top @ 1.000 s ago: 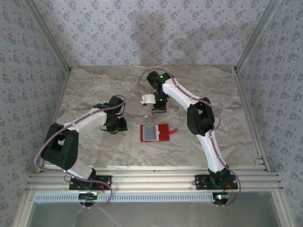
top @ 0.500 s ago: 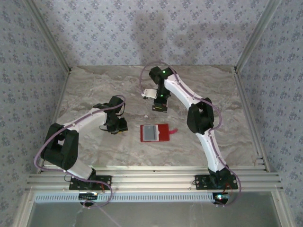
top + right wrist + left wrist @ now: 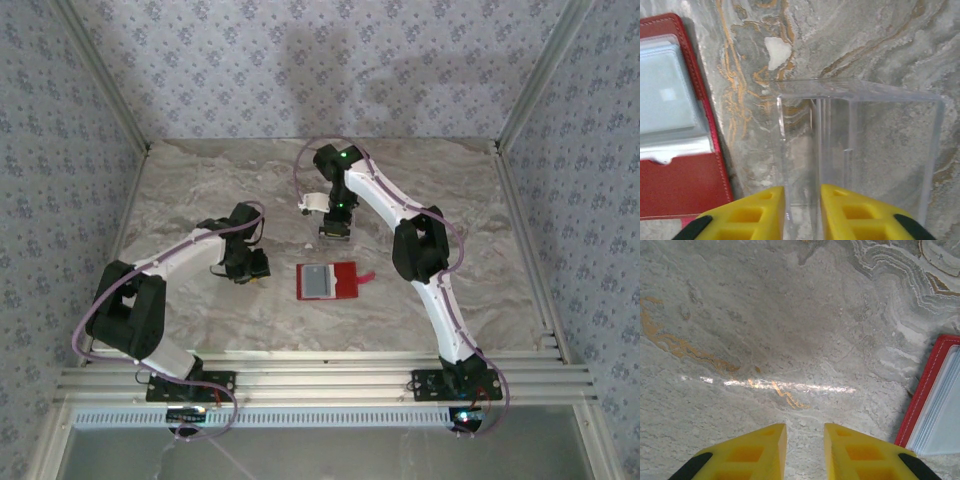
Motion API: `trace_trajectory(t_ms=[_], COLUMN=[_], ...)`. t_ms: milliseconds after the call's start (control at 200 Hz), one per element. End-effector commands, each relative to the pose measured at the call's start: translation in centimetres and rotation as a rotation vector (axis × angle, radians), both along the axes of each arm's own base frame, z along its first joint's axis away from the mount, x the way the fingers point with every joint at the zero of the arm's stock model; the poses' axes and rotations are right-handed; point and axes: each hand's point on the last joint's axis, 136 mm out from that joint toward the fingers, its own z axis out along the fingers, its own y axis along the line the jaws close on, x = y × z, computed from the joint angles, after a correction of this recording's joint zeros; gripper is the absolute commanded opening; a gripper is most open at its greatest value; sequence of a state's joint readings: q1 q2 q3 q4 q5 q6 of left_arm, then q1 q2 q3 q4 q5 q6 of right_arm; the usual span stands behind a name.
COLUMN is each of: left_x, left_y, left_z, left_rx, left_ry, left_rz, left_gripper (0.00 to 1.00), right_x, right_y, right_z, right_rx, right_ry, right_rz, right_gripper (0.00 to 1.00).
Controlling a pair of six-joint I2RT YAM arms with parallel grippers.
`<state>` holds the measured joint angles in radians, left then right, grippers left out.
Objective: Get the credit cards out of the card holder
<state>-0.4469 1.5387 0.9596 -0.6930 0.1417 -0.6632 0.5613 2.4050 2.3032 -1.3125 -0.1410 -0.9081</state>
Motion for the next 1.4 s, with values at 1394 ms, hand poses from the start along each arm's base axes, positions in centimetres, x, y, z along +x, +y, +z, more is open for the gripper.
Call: trace_trajectory(t_ms=[1394], left_x=[0.0], left_y=[-0.9], left_z=[1.4], left_rx=[-0.026], left_ry=[-0.028], left_rz=[-0.004], left_gripper=[0.27], right_x=[0.8], right_y=[0.0], right_z=[3.9], right_rx=[-0.007], right_ry=[-0.262], right_rz=[0.057], right_gripper=[0.29])
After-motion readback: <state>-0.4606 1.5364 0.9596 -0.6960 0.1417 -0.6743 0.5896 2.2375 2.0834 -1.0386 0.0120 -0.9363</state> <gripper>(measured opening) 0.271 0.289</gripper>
